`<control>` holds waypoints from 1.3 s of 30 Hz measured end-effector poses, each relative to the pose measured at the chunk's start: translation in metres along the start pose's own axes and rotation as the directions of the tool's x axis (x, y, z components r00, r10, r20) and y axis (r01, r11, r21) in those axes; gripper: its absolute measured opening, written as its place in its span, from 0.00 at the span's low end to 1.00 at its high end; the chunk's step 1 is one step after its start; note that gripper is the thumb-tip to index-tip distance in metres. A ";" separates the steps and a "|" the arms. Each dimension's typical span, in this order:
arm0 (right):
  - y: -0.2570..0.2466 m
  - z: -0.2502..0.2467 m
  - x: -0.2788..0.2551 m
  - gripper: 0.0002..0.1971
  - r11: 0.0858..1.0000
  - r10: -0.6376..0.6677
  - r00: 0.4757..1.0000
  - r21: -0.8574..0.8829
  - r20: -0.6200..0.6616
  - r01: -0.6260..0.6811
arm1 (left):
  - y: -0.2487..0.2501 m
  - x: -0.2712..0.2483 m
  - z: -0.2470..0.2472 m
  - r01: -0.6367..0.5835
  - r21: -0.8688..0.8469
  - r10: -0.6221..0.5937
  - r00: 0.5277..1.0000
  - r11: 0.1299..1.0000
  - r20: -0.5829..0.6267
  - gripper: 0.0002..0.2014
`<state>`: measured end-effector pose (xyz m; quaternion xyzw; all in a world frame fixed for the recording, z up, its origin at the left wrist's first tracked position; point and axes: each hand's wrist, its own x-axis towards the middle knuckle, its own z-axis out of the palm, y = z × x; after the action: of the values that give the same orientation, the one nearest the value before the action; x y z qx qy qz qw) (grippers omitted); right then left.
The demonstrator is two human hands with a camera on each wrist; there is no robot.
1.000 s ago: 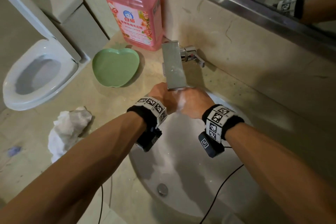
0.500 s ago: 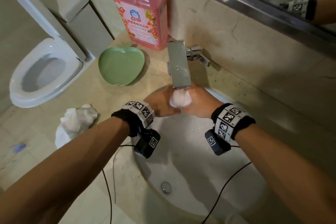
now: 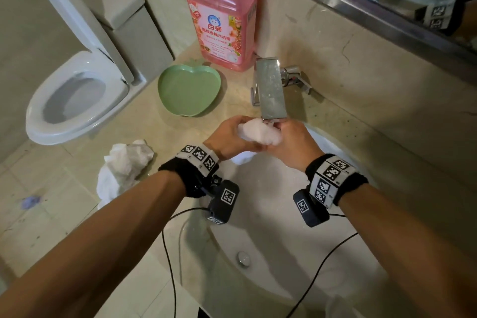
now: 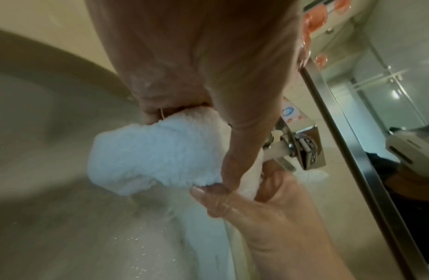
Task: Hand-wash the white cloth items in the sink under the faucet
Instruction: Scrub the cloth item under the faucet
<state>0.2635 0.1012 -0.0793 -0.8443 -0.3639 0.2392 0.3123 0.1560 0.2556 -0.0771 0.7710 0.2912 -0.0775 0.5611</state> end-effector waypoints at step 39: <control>0.011 -0.028 -0.008 0.21 0.974 -0.034 0.998 0.226 0.045 0.023 | -0.001 -0.015 -0.039 -0.032 -0.101 0.060 0.958 0.994 0.281 0.20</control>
<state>0.2814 0.0796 -0.0668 -0.7921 -0.3538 0.2949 0.4005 0.1353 0.2863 -0.0575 0.7308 0.1933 -0.1601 0.6348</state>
